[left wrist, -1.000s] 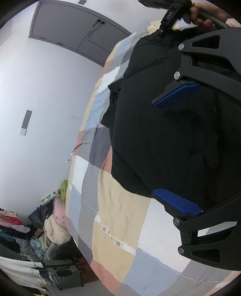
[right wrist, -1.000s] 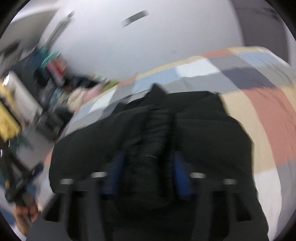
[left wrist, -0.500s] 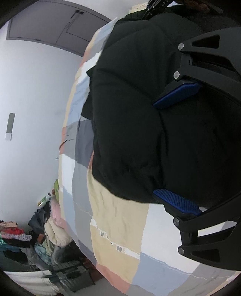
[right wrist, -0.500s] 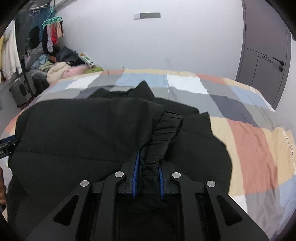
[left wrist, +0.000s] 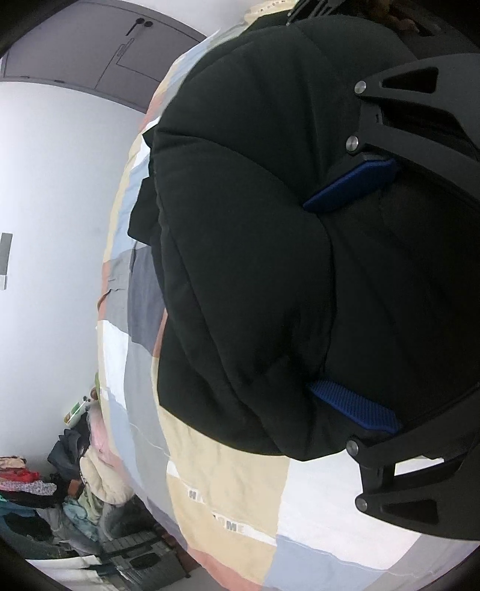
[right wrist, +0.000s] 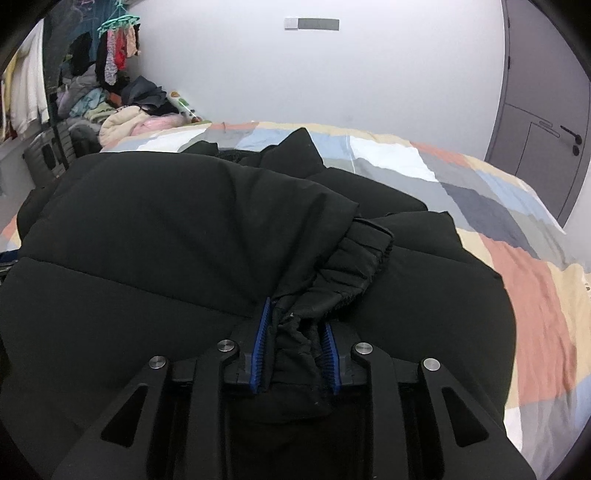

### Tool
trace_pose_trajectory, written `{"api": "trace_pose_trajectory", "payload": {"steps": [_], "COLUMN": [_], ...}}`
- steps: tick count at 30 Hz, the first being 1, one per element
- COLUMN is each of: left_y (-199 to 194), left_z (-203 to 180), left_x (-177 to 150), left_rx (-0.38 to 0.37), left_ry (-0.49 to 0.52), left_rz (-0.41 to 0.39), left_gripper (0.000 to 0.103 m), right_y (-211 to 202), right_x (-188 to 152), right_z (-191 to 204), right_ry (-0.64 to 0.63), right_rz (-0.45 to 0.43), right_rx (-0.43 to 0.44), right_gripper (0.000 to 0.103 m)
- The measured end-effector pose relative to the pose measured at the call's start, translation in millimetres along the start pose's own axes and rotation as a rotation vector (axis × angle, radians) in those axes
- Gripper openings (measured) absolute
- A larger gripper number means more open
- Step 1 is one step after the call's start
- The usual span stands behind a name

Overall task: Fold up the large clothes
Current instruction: 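Press the left gripper onto the jacket while the right gripper grasps the folded sleeve, then open both grippers and raise them above the black jacket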

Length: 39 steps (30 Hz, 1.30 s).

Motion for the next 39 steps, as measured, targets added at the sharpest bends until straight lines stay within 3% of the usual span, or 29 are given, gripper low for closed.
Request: {"api": "trace_pose_trajectory", "payload": {"steps": [4,7,9,11,12,19,29,34,39], "left_y": [-13,-34,-55,-87,-104,-223,-375,-411,-428], "left_z": [6,14,18,16,14,-9,-12,-11,-10], "left_x": [0,4,12,25,31,64,52,28,-9], "left_rx": [-0.001,-0.002,-0.034,-0.058,-0.063,-0.025,-0.06,-0.068,-0.098], "left_ry": [-0.028,-0.061,-0.11,-0.138,-0.136,-0.034,-0.051,-0.051,-0.063], "left_rz": [0.013,0.021,0.017,-0.013,-0.033,-0.171,-0.317,-0.319,-0.281], "left_gripper": [0.093,0.093,0.093,0.093,0.093,0.093,0.093,0.093,0.093], "right_y": [-6,-20,-35,-61,-74,-191,-345,-401,-423], "right_x": [4,8,11,17,21,52,67,56,25], "right_z": [-3,-10,-10,-3,1,26,45,48,41], "right_ry": [0.055,0.124,0.139,0.125,0.118,0.106,0.07,0.057,0.063], "right_rz": [0.04,0.071,0.079,0.06,0.04,-0.099,-0.263,-0.313,-0.288], "right_rx": [0.016,0.035,0.051,0.076,0.078,0.145,0.176,0.196,0.198], "right_gripper": [0.024,0.03,0.04,0.064,0.067,0.067,0.067,0.068,0.069]}}
Point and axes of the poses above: each gripper's, at about its wrist camera, not at the fingertips, and y roughly the way its jaws point, z to its left, x to its top, the point moved 5 cm from there along y, roughly the way its jaws point, and after that the axes turned 13 degrees about y, right-handed, at the moved point
